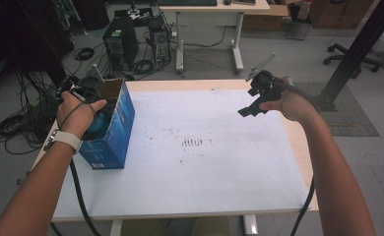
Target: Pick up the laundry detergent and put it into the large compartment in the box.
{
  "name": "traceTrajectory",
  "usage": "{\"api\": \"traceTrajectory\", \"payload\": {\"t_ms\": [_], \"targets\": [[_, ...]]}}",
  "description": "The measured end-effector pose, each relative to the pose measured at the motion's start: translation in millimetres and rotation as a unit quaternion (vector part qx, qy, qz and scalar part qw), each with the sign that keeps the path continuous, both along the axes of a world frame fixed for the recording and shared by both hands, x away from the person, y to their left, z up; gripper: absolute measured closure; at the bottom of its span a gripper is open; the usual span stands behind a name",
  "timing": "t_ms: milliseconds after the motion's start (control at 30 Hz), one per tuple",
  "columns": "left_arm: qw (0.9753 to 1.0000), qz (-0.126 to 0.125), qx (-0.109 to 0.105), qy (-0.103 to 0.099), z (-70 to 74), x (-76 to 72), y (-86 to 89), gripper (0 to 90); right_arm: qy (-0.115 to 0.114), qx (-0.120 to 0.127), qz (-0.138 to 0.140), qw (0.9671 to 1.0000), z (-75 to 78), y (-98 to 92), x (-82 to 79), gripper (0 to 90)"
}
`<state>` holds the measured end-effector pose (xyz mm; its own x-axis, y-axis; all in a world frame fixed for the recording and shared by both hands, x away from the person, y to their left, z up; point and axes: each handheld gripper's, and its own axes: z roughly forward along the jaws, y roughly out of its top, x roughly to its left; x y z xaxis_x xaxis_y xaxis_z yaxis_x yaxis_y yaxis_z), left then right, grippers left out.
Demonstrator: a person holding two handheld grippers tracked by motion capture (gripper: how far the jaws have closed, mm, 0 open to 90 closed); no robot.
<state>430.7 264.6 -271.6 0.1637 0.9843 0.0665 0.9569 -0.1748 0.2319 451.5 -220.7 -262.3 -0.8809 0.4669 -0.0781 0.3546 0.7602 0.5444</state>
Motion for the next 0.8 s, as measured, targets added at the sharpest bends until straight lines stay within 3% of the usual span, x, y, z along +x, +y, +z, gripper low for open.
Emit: {"api": "traceTrajectory", "payload": {"t_ms": [800], "targets": [[0.9999, -0.008, -0.004, -0.007, 8.5, -5.1, -1.4, 15.5, -0.002, 0.005, -0.001, 1.0, 2.7, -2.5, -4.3, 9.5]]}}
